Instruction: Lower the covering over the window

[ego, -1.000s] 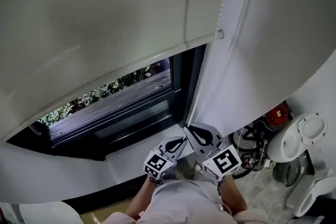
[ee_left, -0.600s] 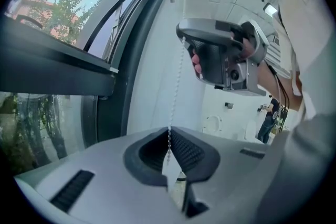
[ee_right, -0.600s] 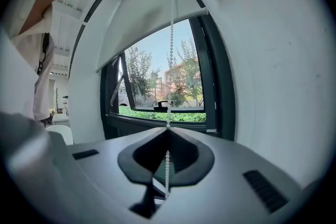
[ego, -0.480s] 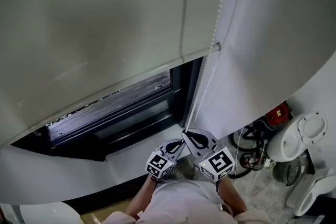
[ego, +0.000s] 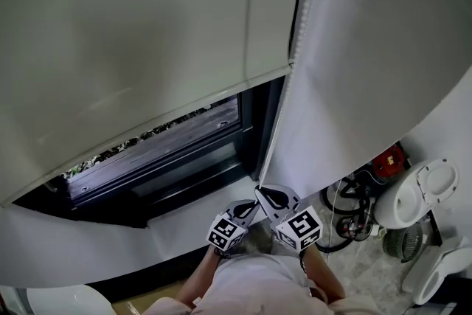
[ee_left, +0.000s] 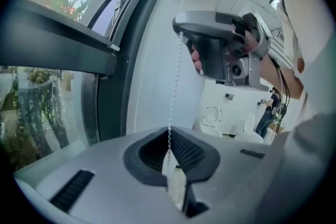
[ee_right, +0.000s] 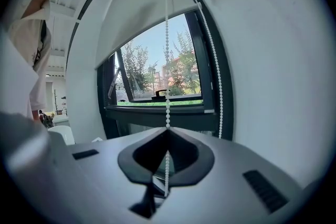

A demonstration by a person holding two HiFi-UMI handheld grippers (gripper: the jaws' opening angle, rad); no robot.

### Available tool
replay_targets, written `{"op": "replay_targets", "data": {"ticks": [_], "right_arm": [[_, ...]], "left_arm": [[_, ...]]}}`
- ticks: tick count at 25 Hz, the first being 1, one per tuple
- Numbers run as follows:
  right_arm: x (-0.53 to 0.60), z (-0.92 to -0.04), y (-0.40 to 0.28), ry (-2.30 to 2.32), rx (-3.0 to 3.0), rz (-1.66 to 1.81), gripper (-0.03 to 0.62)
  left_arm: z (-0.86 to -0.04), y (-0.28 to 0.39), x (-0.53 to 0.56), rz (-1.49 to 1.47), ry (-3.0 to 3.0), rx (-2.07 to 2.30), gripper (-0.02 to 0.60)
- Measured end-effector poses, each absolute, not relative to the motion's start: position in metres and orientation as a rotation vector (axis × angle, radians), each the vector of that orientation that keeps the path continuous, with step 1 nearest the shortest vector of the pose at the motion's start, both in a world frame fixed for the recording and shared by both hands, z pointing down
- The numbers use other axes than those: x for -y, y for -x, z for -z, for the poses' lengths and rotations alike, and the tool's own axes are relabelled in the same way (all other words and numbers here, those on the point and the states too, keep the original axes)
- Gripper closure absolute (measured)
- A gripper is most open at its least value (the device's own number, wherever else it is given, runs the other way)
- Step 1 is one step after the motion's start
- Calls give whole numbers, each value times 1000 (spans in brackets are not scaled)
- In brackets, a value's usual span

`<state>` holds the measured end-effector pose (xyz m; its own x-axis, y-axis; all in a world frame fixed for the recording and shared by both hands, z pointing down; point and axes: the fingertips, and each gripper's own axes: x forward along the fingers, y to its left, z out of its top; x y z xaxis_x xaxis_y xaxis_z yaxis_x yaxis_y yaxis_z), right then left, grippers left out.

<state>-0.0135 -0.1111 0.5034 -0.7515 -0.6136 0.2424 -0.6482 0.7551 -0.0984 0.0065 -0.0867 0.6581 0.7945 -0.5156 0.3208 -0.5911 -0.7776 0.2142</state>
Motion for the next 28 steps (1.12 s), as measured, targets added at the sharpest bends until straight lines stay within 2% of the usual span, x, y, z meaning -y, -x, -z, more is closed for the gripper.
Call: {"op": "replay_targets", "data": {"ticks": [10,13,17,28], "right_arm": [[116,-513,6,-1022,2762,-274,599],[117,-514,7,-1020,2767,-279,597],[118,-513,10,-1010,2775,-279,599],[117,-513,10,-1003,2777,-275,597]], "left_arm": [[-643,5,82,-405,-2685,944,560],[-617,9,82,-341,-2705,950,546],[-574,15,85,-248,-2754,968,495],[-431,27,93,80,-2924,1026,491]]}}
